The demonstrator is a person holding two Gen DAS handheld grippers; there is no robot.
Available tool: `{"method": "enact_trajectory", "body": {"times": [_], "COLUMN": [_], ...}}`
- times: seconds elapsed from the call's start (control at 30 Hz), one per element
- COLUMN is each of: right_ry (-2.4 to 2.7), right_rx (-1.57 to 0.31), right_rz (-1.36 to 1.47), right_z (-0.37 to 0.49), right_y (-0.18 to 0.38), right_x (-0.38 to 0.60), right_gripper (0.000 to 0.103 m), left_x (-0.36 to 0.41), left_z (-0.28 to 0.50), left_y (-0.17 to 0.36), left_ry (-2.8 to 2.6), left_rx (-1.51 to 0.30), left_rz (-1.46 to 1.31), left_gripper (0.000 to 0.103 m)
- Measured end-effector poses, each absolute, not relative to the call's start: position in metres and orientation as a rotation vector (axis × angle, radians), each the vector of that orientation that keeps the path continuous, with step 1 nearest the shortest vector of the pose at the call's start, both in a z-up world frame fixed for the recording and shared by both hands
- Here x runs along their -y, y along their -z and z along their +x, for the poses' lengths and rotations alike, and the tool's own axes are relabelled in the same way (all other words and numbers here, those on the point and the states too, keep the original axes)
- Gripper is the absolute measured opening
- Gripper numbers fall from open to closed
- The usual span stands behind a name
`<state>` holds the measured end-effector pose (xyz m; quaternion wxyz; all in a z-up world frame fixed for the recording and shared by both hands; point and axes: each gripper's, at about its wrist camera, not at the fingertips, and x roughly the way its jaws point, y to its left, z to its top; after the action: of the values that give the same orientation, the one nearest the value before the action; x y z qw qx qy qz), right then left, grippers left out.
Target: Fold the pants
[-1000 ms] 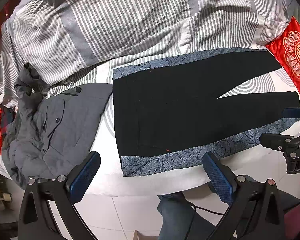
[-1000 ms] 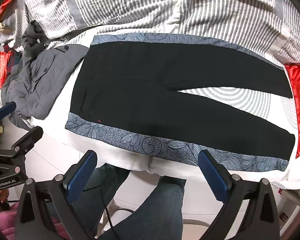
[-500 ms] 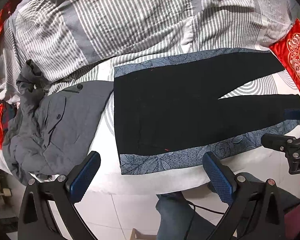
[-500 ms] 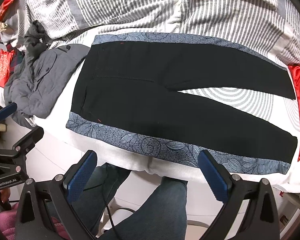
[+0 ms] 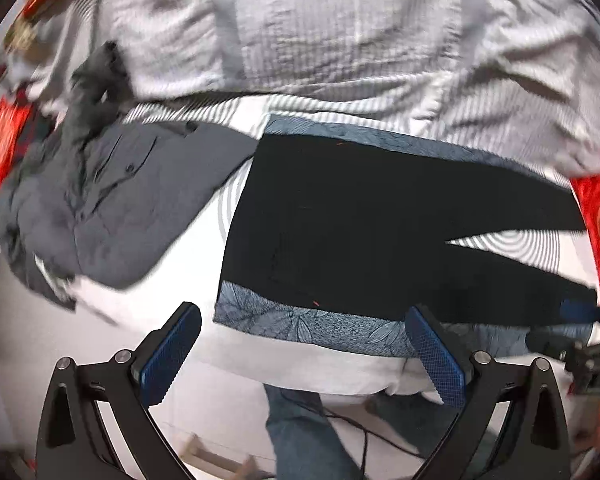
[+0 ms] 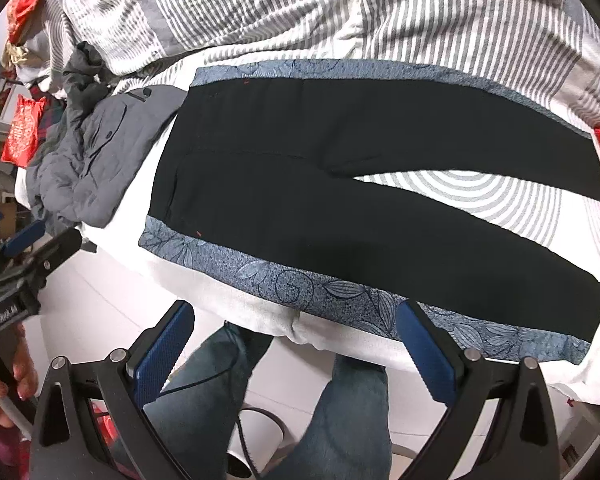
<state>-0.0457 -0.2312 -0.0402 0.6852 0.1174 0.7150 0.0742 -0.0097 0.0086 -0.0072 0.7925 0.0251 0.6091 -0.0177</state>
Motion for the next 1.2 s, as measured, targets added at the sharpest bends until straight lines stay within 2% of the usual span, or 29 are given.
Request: {"method": "enact_trajectory", "body": {"times": [0.1, 0.3, 0.67, 0.97, 1.03, 1.2], "right_ry": [-0.148, -0.18, -0.201, -0.132, -0.123, -0.143], "right_rx": [-1.635, -1.559, -1.434, -1.314, -1.284, -1.182], "right_rz": [0.298, 0.529, 0.989, 1.152, 1.196, 1.323], "right_z": [-0.049, -0.069, -0.118, -0.134, -0.134, -0.128], "right_y": [0.051, 0.082, 0.205, 0.262, 0.268, 0.272], "right_x": [0.234, 0.231, 0.217, 0.231, 0.234, 0.24], "right_gripper": [0.101, 0.101, 0.1, 0.085, 0.082, 0.07], "left_x": [-0.021, -0.048, -0.096, -0.111, -0.11, -0.105], "left_z": [-0.017, -0.03, -0.041, -0.039, -0.037, -0.036], "left_y": [0.018, 0.058, 0.18, 0.217, 0.219, 0.221], "left_ry": [-0.017, -0.026, 0.019, 0.082, 0.097, 0.131], "left_rx": [-1.336, -1.407, -1.466, -1.446, -1.448, -1.451], "left_rz": [-0.03, -0.162, -0.345, -0.434, -0.439, -0.424], "left_gripper": [0.102, 0.102, 0.102, 0.102, 0.102, 0.102]}}
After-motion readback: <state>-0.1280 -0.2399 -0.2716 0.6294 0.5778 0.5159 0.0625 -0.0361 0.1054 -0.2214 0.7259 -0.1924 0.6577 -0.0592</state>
